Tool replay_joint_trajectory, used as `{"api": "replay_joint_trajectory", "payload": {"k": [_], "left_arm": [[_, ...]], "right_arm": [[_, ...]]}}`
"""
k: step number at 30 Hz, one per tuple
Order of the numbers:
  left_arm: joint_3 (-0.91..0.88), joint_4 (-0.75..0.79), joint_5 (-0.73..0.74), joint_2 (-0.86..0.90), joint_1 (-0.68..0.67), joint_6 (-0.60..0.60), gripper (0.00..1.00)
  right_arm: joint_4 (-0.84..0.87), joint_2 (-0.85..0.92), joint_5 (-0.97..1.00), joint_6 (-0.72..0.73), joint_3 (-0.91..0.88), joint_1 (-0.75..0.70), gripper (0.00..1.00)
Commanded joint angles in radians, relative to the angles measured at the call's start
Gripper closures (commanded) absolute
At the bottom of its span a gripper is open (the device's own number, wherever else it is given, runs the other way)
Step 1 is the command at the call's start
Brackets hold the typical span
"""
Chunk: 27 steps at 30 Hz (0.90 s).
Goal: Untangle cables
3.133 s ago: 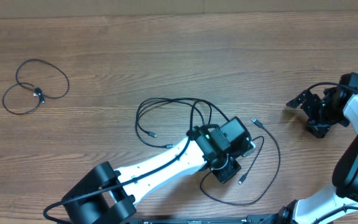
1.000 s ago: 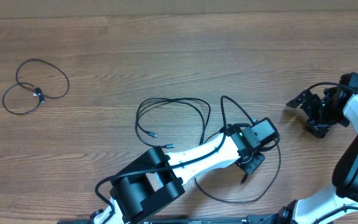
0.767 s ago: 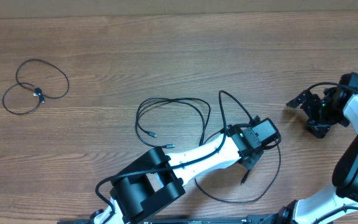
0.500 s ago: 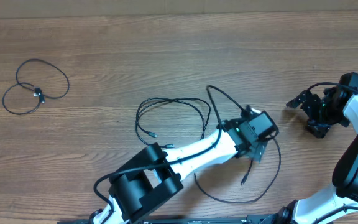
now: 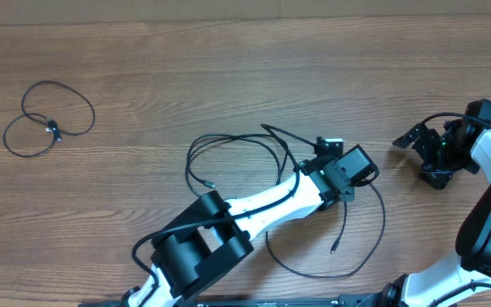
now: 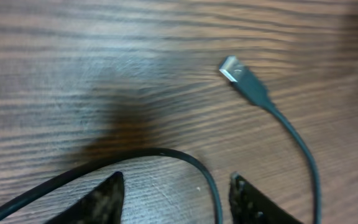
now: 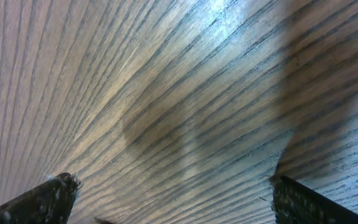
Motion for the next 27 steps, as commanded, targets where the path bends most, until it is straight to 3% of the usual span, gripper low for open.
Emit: {"api": "replay_joint_trajectory", "payload": {"k": [1,5,7,13,15,18,22,27], "left_arm": [[0.017,0.004,-0.024,0.044,-0.002,-0.085,0.42],[0.017,0.028,-0.064,0.049,-0.002,-0.084,0.39],[0.017,0.048,-0.089,0.054,-0.002,-0.084,0.43],[0.017,0.093,-0.082,0.099,-0.002,-0.084,0.6],[0.017,0.093,-0.079,0.107,-0.003,-0.077,0.75],[0.017,0.105,-0.076,0.107,-0.001,-0.014,0.95],[0.019,0.14,-0.046,0.106,0.0,0.12,0.96],[0.09,0.153,0.251,0.101,0.014,0.439,0.96]], "right_arm": [[0.003,0.002,0.003,-0.004,0.024,-0.002,0.0],[0.003,0.002,0.003,-0.004,0.024,-0.002,0.0],[0.003,0.002,0.002,-0.004,0.024,-0.002,0.0],[0.003,0.002,0.003,-0.004,0.024,-0.002,0.0],[0.003,0.002,0.003,-0.004,0.024,-0.002,0.0],[0.003,0.002,0.003,-0.004,0.024,-0.002,0.0],[0.003,0.002,0.003,-0.004,0.024,-0.002,0.0],[0.003,0.002,0.003,-0.004,0.024,-0.002,0.0]]}}
